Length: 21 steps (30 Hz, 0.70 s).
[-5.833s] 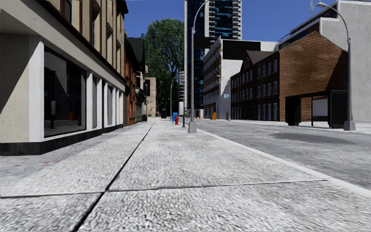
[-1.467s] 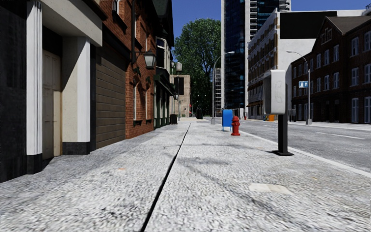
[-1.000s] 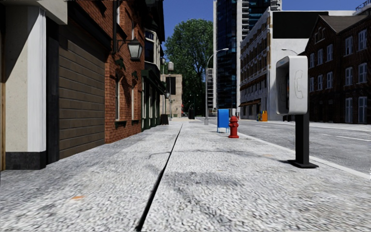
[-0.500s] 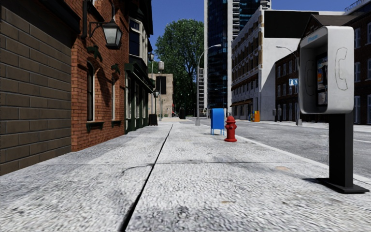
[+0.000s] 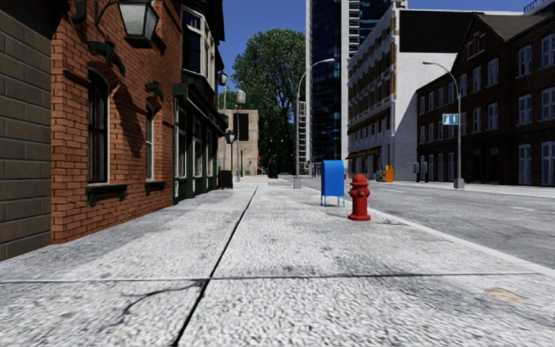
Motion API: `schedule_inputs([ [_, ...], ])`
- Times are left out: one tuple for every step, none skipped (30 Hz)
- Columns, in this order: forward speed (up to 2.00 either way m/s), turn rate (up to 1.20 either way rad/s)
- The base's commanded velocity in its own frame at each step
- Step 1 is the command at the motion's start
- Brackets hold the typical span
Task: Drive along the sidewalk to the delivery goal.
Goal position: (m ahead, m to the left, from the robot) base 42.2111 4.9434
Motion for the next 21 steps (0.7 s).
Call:
schedule_inputs([
  [2.00,0.00],
  [2.00,0.00],
  [2.00,0.00],
  [2.00,0.00],
  [2.00,0.00],
  [2.00,0.00],
  [2.00,0.00],
  [2.00,0.00],
  [2.00,0.00],
  [2.00,0.00],
  [2.00,0.00],
  [2.00,0.00],
  [2.00,0.00],
  [2.00,0.00],
  [2.00,0.10],
  [2.00,0.22],
  [2.00,0.25],
  [2.00,0.12],
  [2.00,0.12],
  [2.00,0.01],
  [2.00,0.00],
])
